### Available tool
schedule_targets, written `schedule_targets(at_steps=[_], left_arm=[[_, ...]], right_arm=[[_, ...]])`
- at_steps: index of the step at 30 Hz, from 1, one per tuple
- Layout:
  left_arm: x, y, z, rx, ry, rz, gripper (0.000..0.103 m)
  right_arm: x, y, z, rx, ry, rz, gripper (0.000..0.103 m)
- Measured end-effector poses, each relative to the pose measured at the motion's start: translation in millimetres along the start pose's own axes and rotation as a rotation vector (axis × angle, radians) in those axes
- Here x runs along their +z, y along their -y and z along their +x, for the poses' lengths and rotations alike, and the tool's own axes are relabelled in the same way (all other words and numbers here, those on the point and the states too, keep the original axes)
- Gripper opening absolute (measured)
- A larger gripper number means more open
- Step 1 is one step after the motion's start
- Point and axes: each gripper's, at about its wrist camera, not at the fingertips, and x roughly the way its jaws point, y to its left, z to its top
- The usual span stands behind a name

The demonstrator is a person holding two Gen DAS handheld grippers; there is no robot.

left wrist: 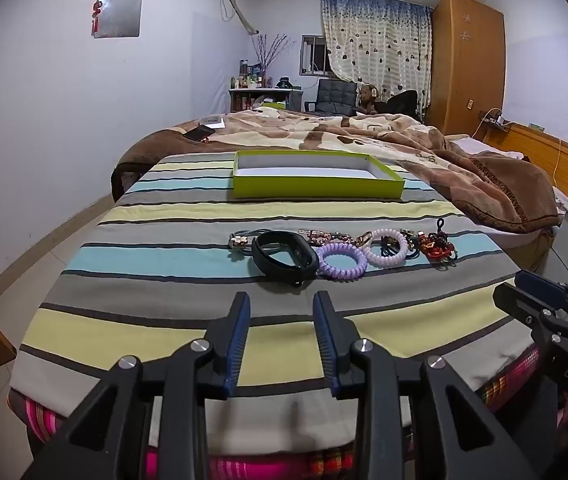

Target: Organize jewelry

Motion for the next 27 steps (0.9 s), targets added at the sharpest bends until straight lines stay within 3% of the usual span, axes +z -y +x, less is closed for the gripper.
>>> schedule_targets(at_steps=[27], left_arm=[[0.2,7.2,4.1,-0.006,0.004,0.009,0.034]], right_arm=[[0.8,-0.2,1.1,-0.006,-0.002,-0.008,0.042]])
